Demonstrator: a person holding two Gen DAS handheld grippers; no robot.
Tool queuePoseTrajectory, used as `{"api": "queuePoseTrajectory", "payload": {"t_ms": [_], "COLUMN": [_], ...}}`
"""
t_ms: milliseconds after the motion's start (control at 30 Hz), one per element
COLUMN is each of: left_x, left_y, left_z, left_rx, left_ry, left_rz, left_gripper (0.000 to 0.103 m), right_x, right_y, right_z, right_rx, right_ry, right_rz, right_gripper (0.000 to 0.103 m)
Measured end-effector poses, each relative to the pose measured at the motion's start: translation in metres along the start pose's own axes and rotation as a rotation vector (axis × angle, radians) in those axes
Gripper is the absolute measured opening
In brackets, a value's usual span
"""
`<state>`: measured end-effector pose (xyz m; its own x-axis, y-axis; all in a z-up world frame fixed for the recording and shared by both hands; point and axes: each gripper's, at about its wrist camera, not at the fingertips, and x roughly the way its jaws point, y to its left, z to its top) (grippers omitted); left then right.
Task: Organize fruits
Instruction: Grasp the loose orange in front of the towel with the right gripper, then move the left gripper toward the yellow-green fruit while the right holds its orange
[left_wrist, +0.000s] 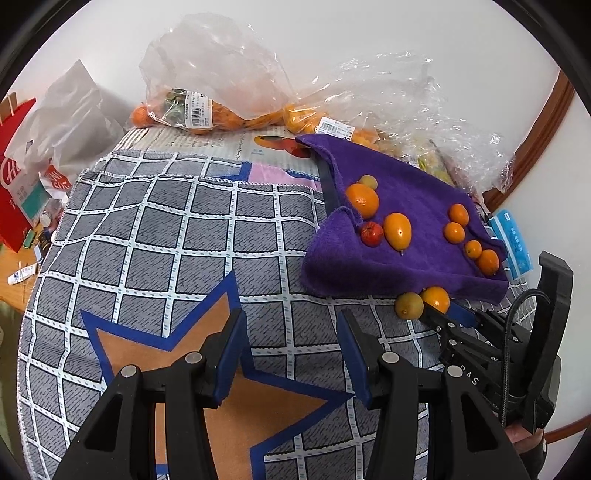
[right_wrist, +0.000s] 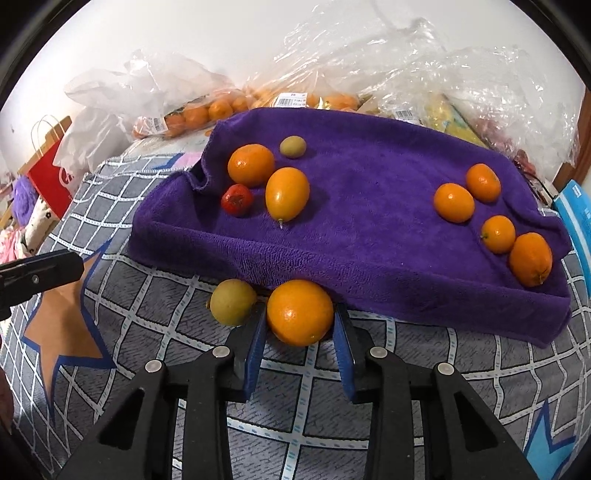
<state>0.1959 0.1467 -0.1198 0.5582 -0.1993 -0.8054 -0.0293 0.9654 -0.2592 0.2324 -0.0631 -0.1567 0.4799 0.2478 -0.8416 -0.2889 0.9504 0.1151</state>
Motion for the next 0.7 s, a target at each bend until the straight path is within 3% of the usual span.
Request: {"api": "queuePoseTrajectory", "payload": {"t_ms": [700], "left_x": [-0.005], "left_y": [-0.028], "left_z": [-0.026], "left_rx": [0.015], "left_ry": [0.000], "left_rz": [0.062], "left_gripper": [0.046], "right_x": [-0.034], "right_y": [-0.019], "right_z": [-0.026], "right_rx": [-0.009], "right_ry": [-0.027], "right_rz": [0.014], "right_gripper": [0.035]}}
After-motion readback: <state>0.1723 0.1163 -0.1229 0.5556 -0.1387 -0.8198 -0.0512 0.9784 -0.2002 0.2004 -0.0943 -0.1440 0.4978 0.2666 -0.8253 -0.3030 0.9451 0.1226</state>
